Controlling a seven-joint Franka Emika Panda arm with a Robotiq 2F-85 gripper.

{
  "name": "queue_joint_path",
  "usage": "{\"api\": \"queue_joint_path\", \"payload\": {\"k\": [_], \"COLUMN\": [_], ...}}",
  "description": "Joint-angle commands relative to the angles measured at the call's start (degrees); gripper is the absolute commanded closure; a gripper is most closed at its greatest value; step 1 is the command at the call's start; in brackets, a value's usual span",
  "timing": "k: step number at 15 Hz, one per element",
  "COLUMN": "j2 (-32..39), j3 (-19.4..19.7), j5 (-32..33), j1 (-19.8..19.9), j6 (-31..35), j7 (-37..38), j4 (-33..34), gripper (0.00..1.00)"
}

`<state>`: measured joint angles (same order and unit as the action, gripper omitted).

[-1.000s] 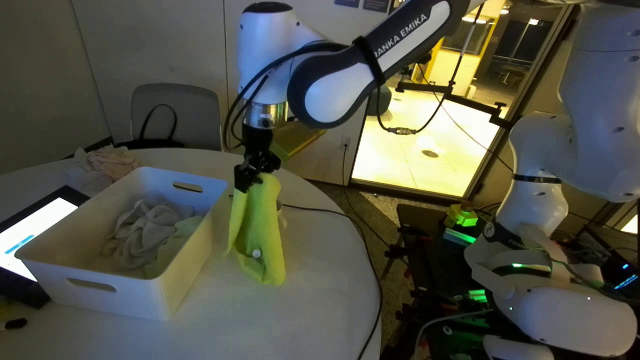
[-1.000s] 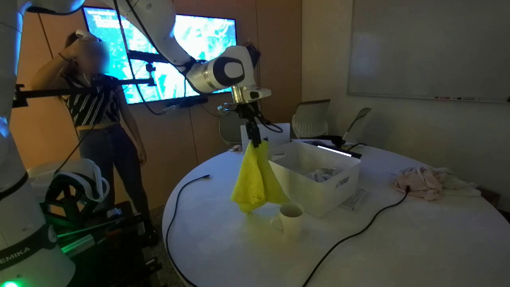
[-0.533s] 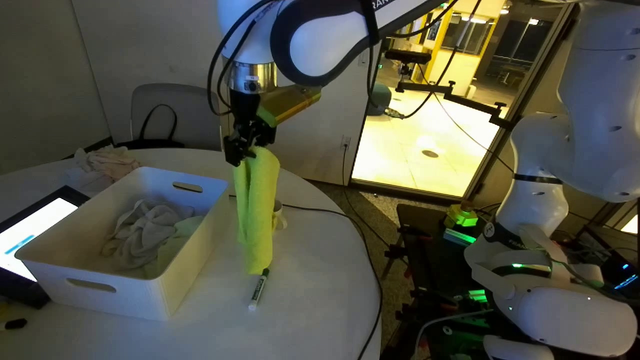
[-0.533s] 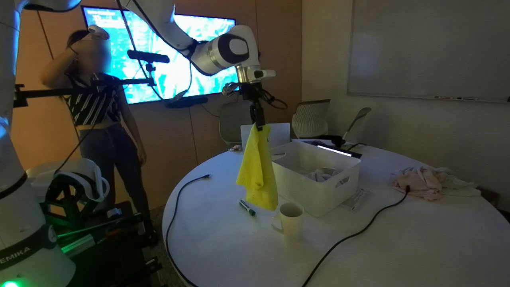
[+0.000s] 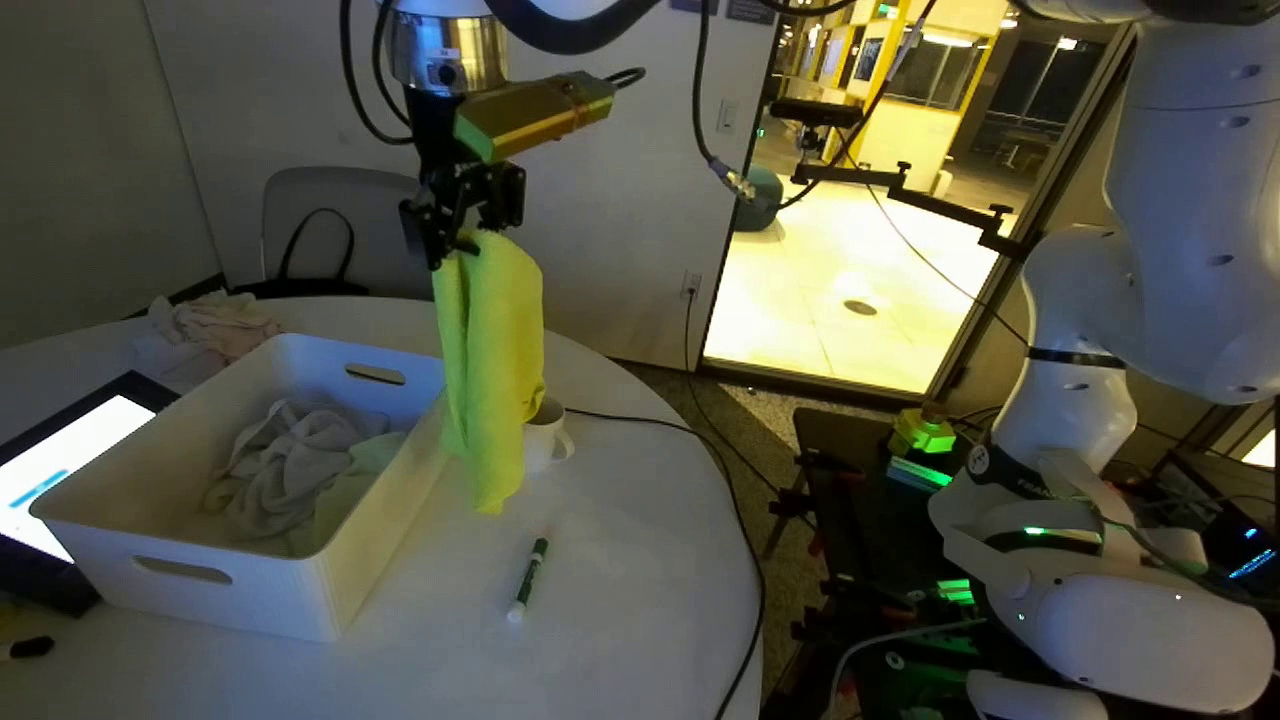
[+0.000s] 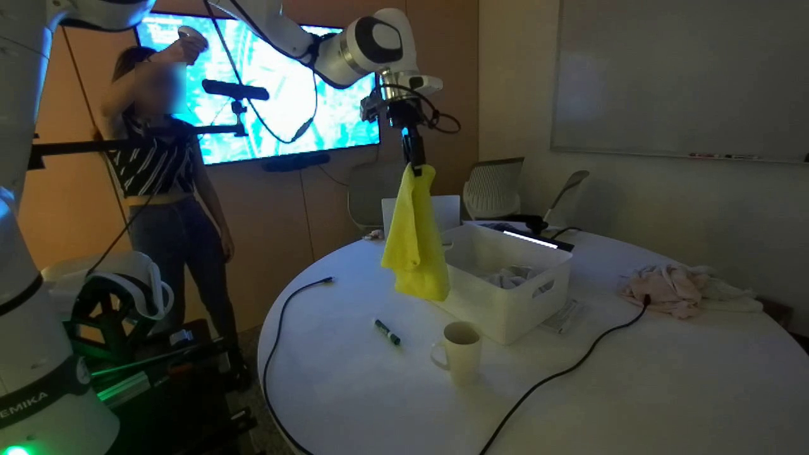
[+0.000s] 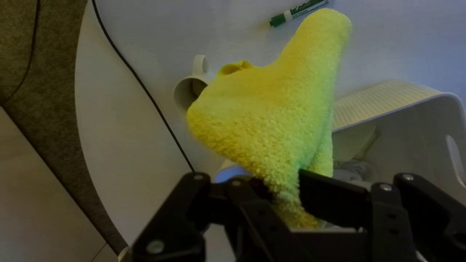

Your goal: Put all the towels in the white basket and the objects into the mug

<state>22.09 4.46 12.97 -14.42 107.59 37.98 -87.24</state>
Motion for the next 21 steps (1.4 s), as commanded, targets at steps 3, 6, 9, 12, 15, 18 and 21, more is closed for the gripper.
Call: {"api": "queue_joint_path", "payload": {"k": [3, 6, 9, 12, 15, 18, 21], "j2": [9.9, 14.5, 19.2, 24.1, 28.6, 32.7, 35.9], "j3": [-0.6, -0.3, 0.0, 0.3, 0.4, 0.5, 0.6], "j5": [0.7, 0.4, 0.3, 0.1, -1.0, -1.7, -2.2], "j1": [1.0, 1.2, 1.2, 1.0, 1.2, 1.4, 1.5], "j6": [-10.3, -13.2, -14.7, -14.3, -14.0, -14.4, -14.7], "j7": [0.2, -0.2, -0.4, -0.2, -0.1, -0.4, -0.5], "j4": [19.8, 27.9, 35.5, 42.7, 49.6, 55.4, 59.3], "gripper": [0.99, 0.98, 0.98, 0.98, 0.98, 0.98, 0.98]}}
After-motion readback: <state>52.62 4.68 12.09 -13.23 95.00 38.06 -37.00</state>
